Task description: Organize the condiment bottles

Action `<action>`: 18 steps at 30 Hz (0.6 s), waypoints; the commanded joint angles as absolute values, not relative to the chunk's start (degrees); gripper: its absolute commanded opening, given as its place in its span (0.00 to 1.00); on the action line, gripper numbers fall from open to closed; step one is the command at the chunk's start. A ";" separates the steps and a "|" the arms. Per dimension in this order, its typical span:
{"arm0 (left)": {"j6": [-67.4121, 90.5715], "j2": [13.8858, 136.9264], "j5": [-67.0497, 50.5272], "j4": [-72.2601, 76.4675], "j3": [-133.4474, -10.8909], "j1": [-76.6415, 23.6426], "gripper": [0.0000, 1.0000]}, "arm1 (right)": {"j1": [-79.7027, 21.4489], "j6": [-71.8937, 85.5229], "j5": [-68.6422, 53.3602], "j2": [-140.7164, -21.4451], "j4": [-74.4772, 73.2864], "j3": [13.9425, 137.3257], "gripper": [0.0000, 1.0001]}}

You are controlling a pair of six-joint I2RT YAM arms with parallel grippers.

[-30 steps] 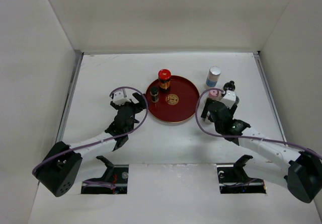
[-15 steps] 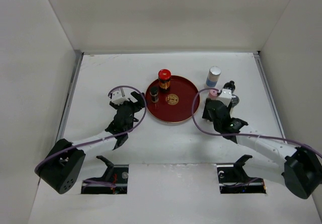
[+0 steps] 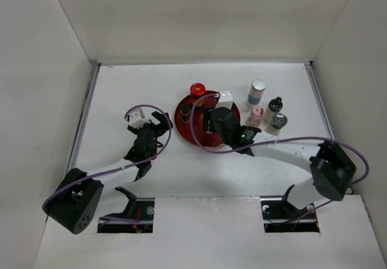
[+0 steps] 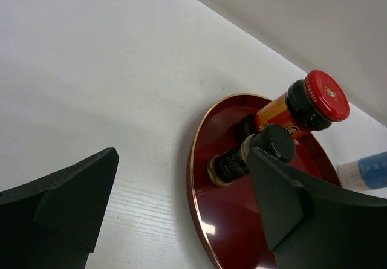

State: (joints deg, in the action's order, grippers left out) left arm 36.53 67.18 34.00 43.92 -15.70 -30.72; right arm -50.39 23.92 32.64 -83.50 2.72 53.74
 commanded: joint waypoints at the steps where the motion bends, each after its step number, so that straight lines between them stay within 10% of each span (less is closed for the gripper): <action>1: 37.44 65.57 33.66 46.58 -15.21 -30.28 0.89 | -52.07 22.06 30.68 -88.40 12.83 60.90 0.46; 14: 37.44 65.39 33.66 46.67 -15.12 -30.54 0.89 | -57.35 21.97 31.82 -103.44 15.56 67.41 0.51; 18: 37.44 65.39 33.66 46.58 -15.21 -30.54 0.89 | -57.96 21.88 32.08 -103.80 15.12 67.85 0.72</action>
State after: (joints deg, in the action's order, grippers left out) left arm 36.86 66.83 33.95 43.97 -15.70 -30.65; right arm -57.28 21.71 31.05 -104.68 8.56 64.53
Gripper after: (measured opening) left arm 0.890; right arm 0.726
